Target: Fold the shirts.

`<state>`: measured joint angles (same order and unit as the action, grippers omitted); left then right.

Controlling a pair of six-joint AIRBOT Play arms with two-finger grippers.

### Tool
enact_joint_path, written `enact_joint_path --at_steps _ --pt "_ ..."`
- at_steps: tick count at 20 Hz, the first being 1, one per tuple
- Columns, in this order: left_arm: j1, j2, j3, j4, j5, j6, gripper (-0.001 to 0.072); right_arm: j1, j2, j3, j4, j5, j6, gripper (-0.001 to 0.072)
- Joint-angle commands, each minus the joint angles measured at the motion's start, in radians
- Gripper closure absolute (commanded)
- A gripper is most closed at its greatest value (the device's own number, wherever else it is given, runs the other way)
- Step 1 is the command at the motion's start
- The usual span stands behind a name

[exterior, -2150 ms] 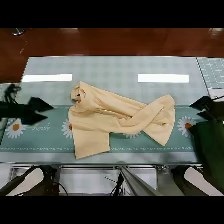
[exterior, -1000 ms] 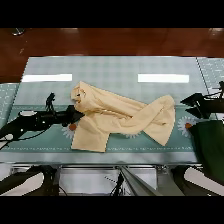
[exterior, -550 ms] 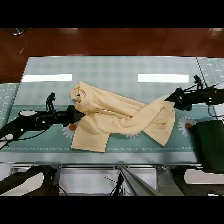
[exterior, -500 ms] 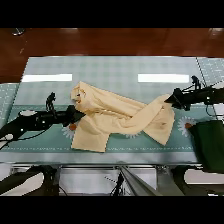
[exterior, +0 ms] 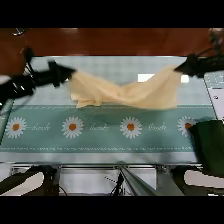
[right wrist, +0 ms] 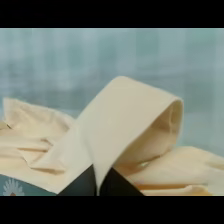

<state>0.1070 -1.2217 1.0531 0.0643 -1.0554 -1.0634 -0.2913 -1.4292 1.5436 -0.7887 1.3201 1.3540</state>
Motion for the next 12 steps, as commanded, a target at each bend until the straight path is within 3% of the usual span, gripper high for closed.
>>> enact_joint_path --at_steps 1,5,8,10,12 --pt "0.057 0.014 0.452 -0.072 -0.046 -0.079 0.0683 0.002 0.082 0.319 -0.004 0.062 0.026 0.069" --pt "0.206 0.057 0.896 -0.067 -0.107 -0.213 0.0683 0.002 0.288 0.443 -0.04 0.11 0.017 0.069" --pt "0.391 0.173 1.054 0.0 -0.196 -0.267 0.0684 0.002 0.483 0.443 -0.084 0.161 0.01 0.069" --pt "0.523 0.298 1.046 0.132 -0.239 -0.285 0.0683 0.002 0.596 0.442 -0.154 0.2 0.011 0.069" --pt "0.567 0.409 1.036 0.387 -0.267 -0.349 0.0683 0.002 0.694 0.44 -0.246 0.265 0.051 0.069"
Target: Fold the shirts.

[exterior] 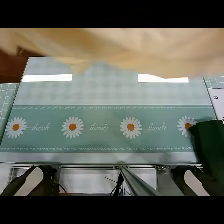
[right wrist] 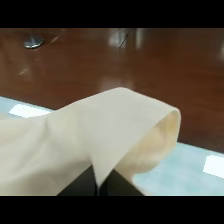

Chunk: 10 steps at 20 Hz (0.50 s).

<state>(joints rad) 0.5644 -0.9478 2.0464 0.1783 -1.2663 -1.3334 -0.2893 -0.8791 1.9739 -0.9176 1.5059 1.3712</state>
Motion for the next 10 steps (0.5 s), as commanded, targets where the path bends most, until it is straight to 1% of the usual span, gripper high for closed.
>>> enact_joint_path --at_steps 1,3,6,8,10 --pt "0.105 0.183 0.037 0.38 -0.065 -0.085 0.0683 0.0 0.195 -0.005 -0.16 0.097 0.055 0.069" --pt "0.026 0.237 0.037 0.579 -0.08 -0.118 0.0683 0.0 0.293 -0.078 -0.219 0.121 0.086 0.069" --pt "-0.202 0.249 0.025 0.803 -0.13 -0.151 0.0683 0.0 0.406 -0.27 -0.212 0.192 0.123 0.069" --pt "-0.313 0.249 -0.053 0.938 -0.155 -0.167 0.0683 0.0 0.467 -0.446 -0.214 0.201 0.14 0.069" --pt "-0.351 0.244 -0.19 1.052 -0.167 -0.184 0.0683 0.0 0.501 -0.63 -0.209 0.186 0.167 0.069"
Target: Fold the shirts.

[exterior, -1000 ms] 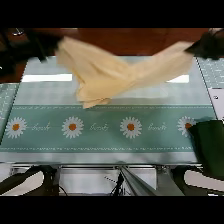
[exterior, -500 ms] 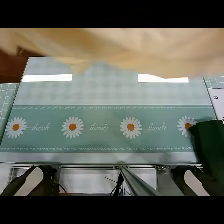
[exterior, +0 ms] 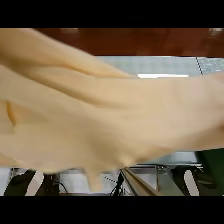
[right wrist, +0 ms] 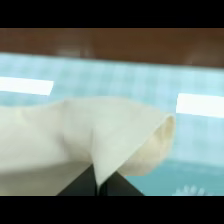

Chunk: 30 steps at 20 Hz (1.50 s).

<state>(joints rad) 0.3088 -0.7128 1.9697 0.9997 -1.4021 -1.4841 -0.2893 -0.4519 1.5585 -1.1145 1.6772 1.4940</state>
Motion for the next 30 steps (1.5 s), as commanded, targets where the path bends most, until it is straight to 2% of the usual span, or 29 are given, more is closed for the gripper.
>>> enact_joint_path --at_steps 1,4,6,9,12,16,18,19,20,21,22,24,26,28,30 --pt "-0.096 -0.001 -0.2 0.243 -0.026 -0.052 0.0683 0.0 0.079 -0.306 0.009 -0.008 0.045 0.069" --pt "-0.106 -0.082 -0.453 0.148 0.07 -0.046 0.0683 0.0 0.073 -0.558 0.059 -0.163 0.031 0.069" --pt "-0.145 -0.169 -0.618 0.075 0.247 0.007 0.0683 0.0 0.02 -0.723 0.048 -0.291 0.002 0.069" --pt "-0.259 -0.353 -0.752 -0.025 0.493 0.104 0.0683 0.0 -0.166 -0.874 0.162 -0.582 -0.132 0.069" --pt "-0.357 -0.559 -0.753 -0.07 0.649 0.103 0.0683 0.0 -0.449 -0.863 0.282 -0.793 -0.234 0.069" --pt "-0.399 -0.717 -0.754 -0.238 0.732 0.032 0.0681 0.0 -0.801 -0.698 0.392 -0.835 -0.26 0.0689" --pt "-0.402 -0.758 -0.754 -0.323 0.708 0.032 0.0681 0.0 -0.941 -0.579 0.462 -0.817 -0.259 0.0689" --pt "-0.401 -0.766 -0.754 -0.348 0.68 0.032 0.0678 0.0 -1.0 -0.519 0.495 -0.8 -0.259 0.063" --pt "-0.395 -0.766 -0.753 -0.349 0.645 0.033 0.055 0.0 -1.044 -0.468 0.522 -0.779 -0.258 0.031" --pt "-0.38 -0.765 -0.746 -0.346 0.588 0.037 0.0107 0.0 -1.077 -0.415 0.539 -0.738 -0.259 0.008" --pt "-0.344 -0.765 -0.724 -0.331 0.485 0.036 0.0001 -0.011 -1.094 -0.363 0.533 -0.687 -0.259 0.008" --pt "-0.23 -0.764 -0.656 -0.281 0.222 0.044 0.0001 -0.065 -1.092 -0.267 0.491 -0.579 -0.259 0.0081" --pt "-0.1 -0.739 -0.641 -0.224 -0.004 0.09 0.0002 -0.153 -1.069 -0.194 0.396 -0.433 -0.253 0.0082" --pt "0.014 -0.669 -0.704 -0.122 -0.074 0.097 0.0001 -0.243 -1.026 -0.203 0.235 -0.296 -0.239 0.009" --pt "0.103 -0.569 -0.853 -0.018 -0.044 0.096 0.0002 -0.303 -0.954 -0.309 0.073 -0.261 -0.203 0.0089"
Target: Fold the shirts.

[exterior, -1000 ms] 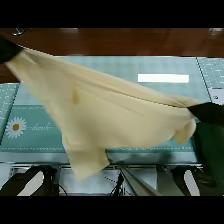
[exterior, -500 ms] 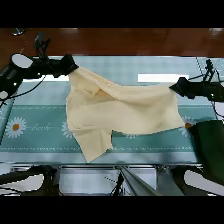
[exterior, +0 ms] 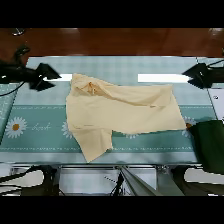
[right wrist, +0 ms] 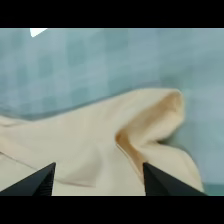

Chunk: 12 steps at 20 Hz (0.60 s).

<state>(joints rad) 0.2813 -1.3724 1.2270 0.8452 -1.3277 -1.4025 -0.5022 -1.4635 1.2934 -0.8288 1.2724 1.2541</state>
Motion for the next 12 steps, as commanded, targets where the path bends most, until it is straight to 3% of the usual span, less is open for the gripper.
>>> enact_joint_path --at_steps 1,4,7,9,12 --pt "0.164 0.135 -0.206 0.153 -0.097 0.014 0.0001 -0.116 0.111 -0.141 -0.227 0.107 0.047 0.0089" --pt "0.202 0.233 -0.512 0.106 -0.019 0.054 0.0001 -0.143 0.291 -0.453 -0.084 -0.046 -0.019 0.009" --pt "0.198 0.243 -0.688 -0.013 0.072 0.097 0.0002 -0.142 0.422 -0.652 0.09 -0.059 -0.111 0.009" --pt "0.179 0.243 -0.755 -0.161 0.115 0.167 0.0002 -0.142 0.473 -0.711 0.101 -0.056 -0.116 0.0089" --pt "0.089 0.243 -0.798 -0.187 0.187 0.17 0.0003 -0.142 0.503 -0.731 0.094 -0.041 -0.115 0.0089"
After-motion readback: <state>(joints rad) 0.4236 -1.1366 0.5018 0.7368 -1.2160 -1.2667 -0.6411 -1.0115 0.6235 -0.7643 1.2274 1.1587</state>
